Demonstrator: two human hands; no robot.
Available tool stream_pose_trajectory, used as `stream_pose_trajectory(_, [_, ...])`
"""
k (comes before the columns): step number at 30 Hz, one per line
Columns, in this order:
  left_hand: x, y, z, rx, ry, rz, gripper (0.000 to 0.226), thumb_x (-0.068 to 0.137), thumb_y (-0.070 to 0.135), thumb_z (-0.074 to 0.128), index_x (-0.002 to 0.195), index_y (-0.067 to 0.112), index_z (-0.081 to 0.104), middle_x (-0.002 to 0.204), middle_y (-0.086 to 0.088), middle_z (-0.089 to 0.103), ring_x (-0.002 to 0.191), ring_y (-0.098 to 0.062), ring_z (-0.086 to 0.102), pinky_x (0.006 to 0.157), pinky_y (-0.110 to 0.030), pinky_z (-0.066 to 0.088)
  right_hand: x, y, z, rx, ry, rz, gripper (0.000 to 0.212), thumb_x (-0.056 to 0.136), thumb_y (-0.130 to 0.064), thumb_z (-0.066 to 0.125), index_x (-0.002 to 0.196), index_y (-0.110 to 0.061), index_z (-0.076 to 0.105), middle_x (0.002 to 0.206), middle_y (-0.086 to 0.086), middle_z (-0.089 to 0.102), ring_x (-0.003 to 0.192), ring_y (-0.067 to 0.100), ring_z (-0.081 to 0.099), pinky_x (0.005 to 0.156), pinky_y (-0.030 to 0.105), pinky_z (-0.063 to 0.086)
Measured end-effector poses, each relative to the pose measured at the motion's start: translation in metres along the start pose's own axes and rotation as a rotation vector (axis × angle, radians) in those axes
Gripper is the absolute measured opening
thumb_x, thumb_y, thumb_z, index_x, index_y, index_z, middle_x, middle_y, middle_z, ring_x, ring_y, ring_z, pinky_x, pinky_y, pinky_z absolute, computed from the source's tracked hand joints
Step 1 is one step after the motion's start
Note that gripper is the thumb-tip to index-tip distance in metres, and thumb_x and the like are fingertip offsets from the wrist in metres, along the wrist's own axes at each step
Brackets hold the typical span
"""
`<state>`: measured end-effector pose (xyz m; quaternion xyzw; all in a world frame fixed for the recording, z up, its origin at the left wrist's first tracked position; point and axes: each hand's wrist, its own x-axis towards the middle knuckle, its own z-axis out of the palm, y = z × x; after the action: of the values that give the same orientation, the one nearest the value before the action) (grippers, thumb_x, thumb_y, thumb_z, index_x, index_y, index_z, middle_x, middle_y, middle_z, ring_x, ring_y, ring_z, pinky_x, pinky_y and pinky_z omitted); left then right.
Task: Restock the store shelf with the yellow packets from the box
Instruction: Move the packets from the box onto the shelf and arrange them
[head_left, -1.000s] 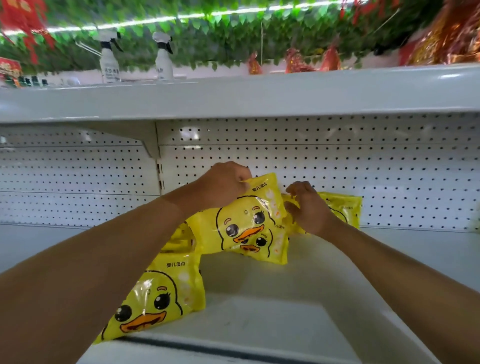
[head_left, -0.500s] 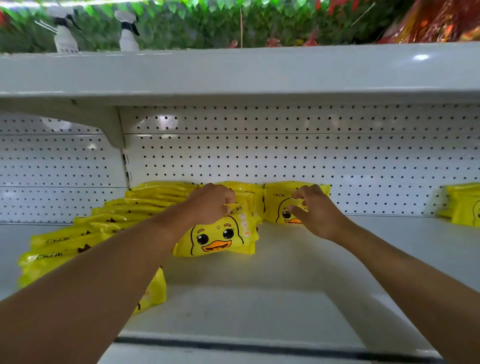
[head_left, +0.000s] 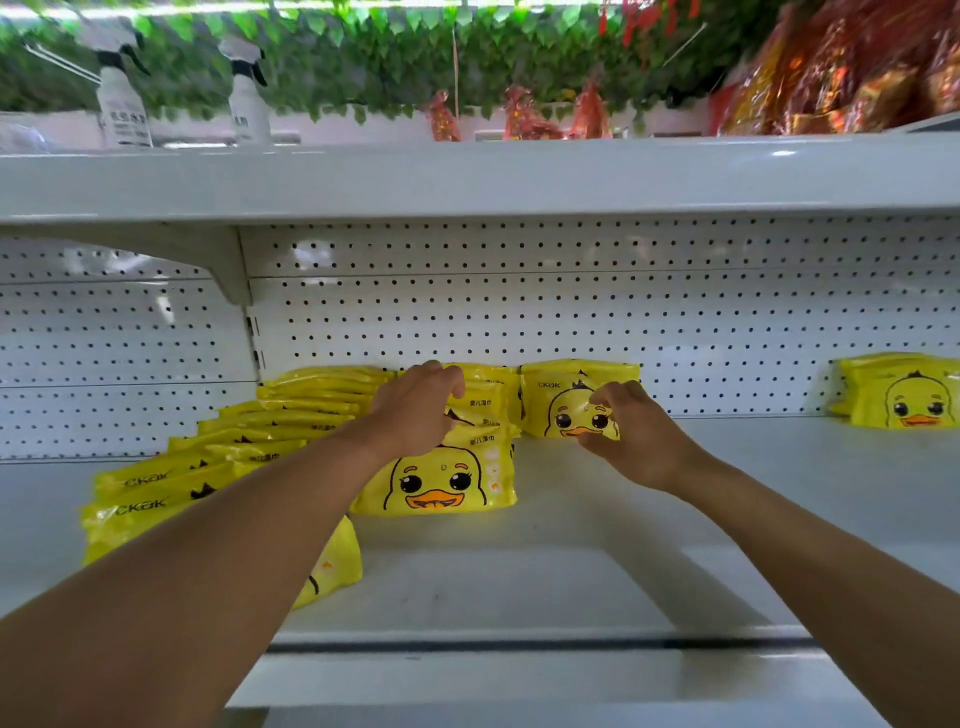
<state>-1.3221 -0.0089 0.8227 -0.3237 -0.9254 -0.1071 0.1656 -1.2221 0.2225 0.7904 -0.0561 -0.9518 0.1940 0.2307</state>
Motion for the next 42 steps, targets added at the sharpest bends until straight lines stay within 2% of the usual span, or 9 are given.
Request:
stream_pose_trajectory(8, [-0.051,0.028,-0.026,-0.012,-0.028,0.068,0.038,0.088,0.023,0.061,0.123,0.024,0.047,0.124,0.001,0.047,0.117,-0.020,0.047,0.086,-0.035,0.042,-0.075,-0.029,-0.037,-0.081,0.001,0.080,0.060,0.084,-0.030,0.065,0.134,-0.011,0.039,0.133,0.011,0.039,0.125,0.026,0.041,0.103,0.034,0.037])
stream_pose_trajectory(16, [-0.125,0.083,-0.025,-0.156,-0.046,0.203,0.043,0.082,0.013,0.063,0.122,0.022,0.049,0.126,-0.002,0.049,0.117,-0.023,0.048,0.091,-0.036,0.044,-0.195,-0.058,-0.065,-0.158,0.019,0.171,0.059,0.083,-0.030,0.066,0.133,-0.011,0.040,0.132,0.010,0.039,0.122,0.027,0.043,0.100,0.032,0.038])
stream_pose_trajectory(19, [-0.155,0.111,-0.014,-0.215,-0.097,0.253,0.042,0.083,0.017,0.064,0.122,0.022,0.049,0.126,0.000,0.049,0.117,-0.023,0.048,0.093,-0.038,0.044,-0.246,-0.058,-0.065,-0.187,-0.005,0.223,0.058,0.083,-0.028,0.067,0.132,-0.011,0.040,0.132,0.010,0.040,0.121,0.026,0.043,0.099,0.031,0.038])
stream_pose_trajectory(22, [-0.188,0.141,0.002,-0.284,-0.131,0.325,0.038,0.084,0.020,0.064,0.118,0.024,0.048,0.123,0.001,0.052,0.112,-0.022,0.051,0.087,-0.035,0.045,-0.295,-0.050,-0.060,-0.219,-0.050,0.309,0.059,0.083,-0.029,0.067,0.133,-0.012,0.040,0.133,0.010,0.040,0.123,0.027,0.041,0.100,0.035,0.039])
stream_pose_trajectory(29, [-0.256,0.206,0.058,-0.319,-0.323,0.472,0.038,0.089,0.023,0.059,0.123,0.026,0.044,0.127,0.004,0.050,0.112,-0.018,0.050,0.086,-0.033,0.042,-0.400,-0.013,-0.051,-0.209,-0.173,0.563,0.059,0.083,-0.030,0.067,0.133,-0.012,0.040,0.134,0.012,0.037,0.120,0.028,0.044,0.097,0.032,0.038])
stream_pose_trajectory(33, [-0.281,0.242,0.099,-0.304,-0.458,0.511,0.037,0.089,0.024,0.059,0.123,0.025,0.043,0.127,0.003,0.050,0.112,-0.020,0.051,0.084,-0.032,0.042,-0.452,0.020,-0.054,-0.224,-0.224,0.687,0.056,0.085,-0.032,0.064,0.132,-0.012,0.041,0.131,0.010,0.040,0.119,0.028,0.045,0.090,0.027,0.035])
stream_pose_trajectory(36, [-0.298,0.271,0.132,-0.317,-0.545,0.520,0.037,0.088,0.024,0.060,0.121,0.025,0.044,0.125,0.002,0.052,0.111,-0.021,0.052,0.087,-0.033,0.044,-0.484,0.051,-0.053,-0.240,-0.266,0.751,0.055,0.085,-0.033,0.063,0.130,-0.009,0.044,0.131,0.010,0.045,0.124,0.025,0.040,0.095,0.026,0.029])
stream_pose_trajectory(39, [-0.311,0.302,0.173,-0.307,-0.632,0.502,0.039,0.086,0.023,0.060,0.122,0.024,0.047,0.126,0.001,0.053,0.114,-0.021,0.052,0.087,-0.032,0.043,-0.513,0.093,-0.041,-0.163,-0.306,0.818,0.053,0.082,-0.032,0.066,0.125,-0.011,0.045,0.129,0.012,0.044,0.124,0.028,0.041,0.101,0.033,0.034])
stream_pose_trajectory(42, [-0.323,0.332,0.219,-0.287,-0.731,0.461,0.040,0.083,0.021,0.062,0.121,0.024,0.049,0.128,0.002,0.053,0.115,-0.021,0.052,0.088,-0.030,0.044,-0.535,0.134,-0.033,-0.135,-0.366,0.849,0.052,0.084,-0.031,0.064,0.128,-0.012,0.043,0.133,0.011,0.037,0.124,0.028,0.040,0.099,0.032,0.033])
